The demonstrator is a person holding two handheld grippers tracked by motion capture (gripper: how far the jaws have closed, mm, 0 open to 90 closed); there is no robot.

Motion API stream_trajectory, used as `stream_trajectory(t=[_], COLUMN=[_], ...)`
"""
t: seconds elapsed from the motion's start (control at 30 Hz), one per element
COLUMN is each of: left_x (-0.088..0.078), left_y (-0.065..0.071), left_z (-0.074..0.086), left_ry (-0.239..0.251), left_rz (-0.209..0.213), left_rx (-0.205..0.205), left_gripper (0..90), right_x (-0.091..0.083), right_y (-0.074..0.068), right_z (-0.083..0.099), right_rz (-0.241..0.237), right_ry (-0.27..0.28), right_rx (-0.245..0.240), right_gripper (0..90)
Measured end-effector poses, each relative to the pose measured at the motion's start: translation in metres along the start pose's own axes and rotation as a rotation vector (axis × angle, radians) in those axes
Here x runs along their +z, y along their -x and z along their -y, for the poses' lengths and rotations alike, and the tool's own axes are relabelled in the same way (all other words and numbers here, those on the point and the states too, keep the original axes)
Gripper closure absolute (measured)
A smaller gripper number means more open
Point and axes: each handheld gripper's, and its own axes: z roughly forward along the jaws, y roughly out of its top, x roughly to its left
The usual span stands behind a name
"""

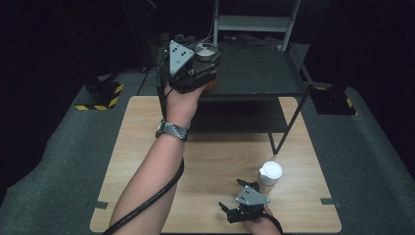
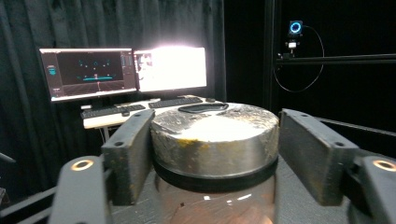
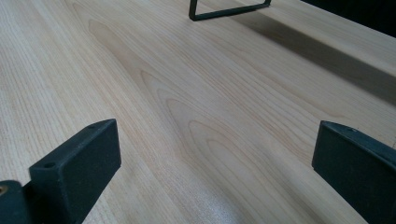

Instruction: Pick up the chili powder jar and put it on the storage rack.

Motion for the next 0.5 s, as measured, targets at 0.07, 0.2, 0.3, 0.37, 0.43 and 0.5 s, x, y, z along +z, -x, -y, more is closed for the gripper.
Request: stream_trajectory(t=[0.07,0.2,0.3,0.37,0.43,0.5], left_x=[-0.002,-0.006,-0.010,-0.013,-0.017,-0.020], left_y=[0.002,0.008,0.008,0.008,0.010,0.010], left_z=[0.001,0.002,0.002,0.001,-0.002,-0.003], left_ry=[0.004,0.003,0.000,-0.003,-0.009,-0.012], left_rz=[-0.004,-0.022,-0.010,-0.001,-0.001,0.000], left_rx=[-0.006,0.004,-0.008,-0.001,0.011,0.011], left_gripper=[21.5,3.9,0.4,0.4,0.3,0.3], right_x=[0.000,0.000,0.000,0.000,0.000,0.000], right_y=[0.000,0.000,0.000,0.000,0.000,0.000], right_z=[0.000,0.000,0.000,0.000,0.000,0.000], right_rz=[-0.001,-0.002,-0.003,-0.003,-0.003,-0.002], right_ry=[-0.001,-0.001,0.001,0.001,-0.002,-0.003], right_rx=[-0.001,-0.002,-0.006,-0.006,-0.006,-0.008], right_gripper=[0.3,0.2,0.3,0.3,0.3,0.3])
